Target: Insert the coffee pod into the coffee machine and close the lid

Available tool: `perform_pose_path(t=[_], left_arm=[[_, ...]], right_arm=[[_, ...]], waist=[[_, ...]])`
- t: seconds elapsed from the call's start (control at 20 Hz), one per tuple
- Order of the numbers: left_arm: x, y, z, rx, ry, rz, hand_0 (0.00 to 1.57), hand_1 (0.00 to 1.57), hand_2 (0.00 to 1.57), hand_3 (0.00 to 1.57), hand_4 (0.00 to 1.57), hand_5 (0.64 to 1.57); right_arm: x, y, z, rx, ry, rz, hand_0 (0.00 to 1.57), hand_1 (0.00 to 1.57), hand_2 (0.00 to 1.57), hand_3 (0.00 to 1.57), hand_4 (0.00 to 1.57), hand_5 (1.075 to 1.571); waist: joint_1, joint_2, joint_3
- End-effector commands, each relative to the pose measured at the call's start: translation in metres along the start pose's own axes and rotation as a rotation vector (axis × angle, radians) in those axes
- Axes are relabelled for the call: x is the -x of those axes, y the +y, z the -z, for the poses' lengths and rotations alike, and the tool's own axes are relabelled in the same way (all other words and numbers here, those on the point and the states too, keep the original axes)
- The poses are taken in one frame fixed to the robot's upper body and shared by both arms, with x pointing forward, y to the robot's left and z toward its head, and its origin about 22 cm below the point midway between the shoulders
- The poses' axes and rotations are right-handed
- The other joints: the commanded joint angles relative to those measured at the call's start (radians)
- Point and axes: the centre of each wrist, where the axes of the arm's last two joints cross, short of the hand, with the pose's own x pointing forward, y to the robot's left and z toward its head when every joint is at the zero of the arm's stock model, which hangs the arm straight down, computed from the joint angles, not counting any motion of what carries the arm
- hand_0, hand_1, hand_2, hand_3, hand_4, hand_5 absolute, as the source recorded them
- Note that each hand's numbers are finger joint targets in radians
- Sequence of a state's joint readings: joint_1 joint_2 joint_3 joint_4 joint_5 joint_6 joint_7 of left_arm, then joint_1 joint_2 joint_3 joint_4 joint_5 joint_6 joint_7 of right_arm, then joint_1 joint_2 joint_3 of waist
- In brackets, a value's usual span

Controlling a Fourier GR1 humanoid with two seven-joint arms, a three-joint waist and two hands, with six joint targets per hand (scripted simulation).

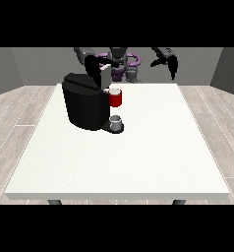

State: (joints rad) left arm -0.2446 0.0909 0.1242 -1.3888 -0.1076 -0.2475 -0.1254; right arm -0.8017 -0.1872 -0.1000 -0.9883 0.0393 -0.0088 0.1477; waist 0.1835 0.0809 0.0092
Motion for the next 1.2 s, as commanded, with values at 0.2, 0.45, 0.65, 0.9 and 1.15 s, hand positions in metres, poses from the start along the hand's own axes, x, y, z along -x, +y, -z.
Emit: perform_pose_path(t=[0.2,0.45,0.65,0.9,1.15], left_arm=[[-0.01,-0.014,0.012,0.044,-0.033,0.022,0.0,0.0,0.0,0.0,0.33,1.571],[-0.017,-0.028,0.022,0.082,-0.042,0.009,0.0,0.0,0.0,0.0,0.34,1.571],[-0.027,-0.027,0.031,0.121,-0.068,0.013,0.0,0.0,0.0,0.0,0.4,1.571],[-0.035,-0.026,0.038,0.144,-0.121,0.019,0.0,0.0,0.0,0.0,0.44,1.571],[-0.052,-0.042,0.052,0.183,-0.171,0.033,0.0,0.0,0.0,0.0,0.42,1.571]], right_arm=[[-0.049,0.034,0.01,-0.077,-0.163,-0.118,0.0,0.0,0.0,0.0,0.0,1.571],[-0.073,0.04,0.009,-0.048,-0.192,-0.152,0.0,0.0,0.0,0.0,0.22,1.571],[-0.094,0.03,0.01,0.008,-0.218,-0.161,0.0,0.0,0.0,0.0,0.24,1.571],[-0.116,0.009,0.004,0.036,-0.222,-0.208,0.0,0.0,0.0,0.0,0.15,1.571],[-0.148,-0.004,-0.004,0.106,-0.246,-0.214,0.0,0.0,0.0,0.0,0.0,1.571]], waist=[[0.083,0.023,-0.0096],[0.135,0.034,-0.0093],[0.178,0.073,-0.0093],[0.235,0.114,-0.0092],[0.291,0.156,-0.0085]])
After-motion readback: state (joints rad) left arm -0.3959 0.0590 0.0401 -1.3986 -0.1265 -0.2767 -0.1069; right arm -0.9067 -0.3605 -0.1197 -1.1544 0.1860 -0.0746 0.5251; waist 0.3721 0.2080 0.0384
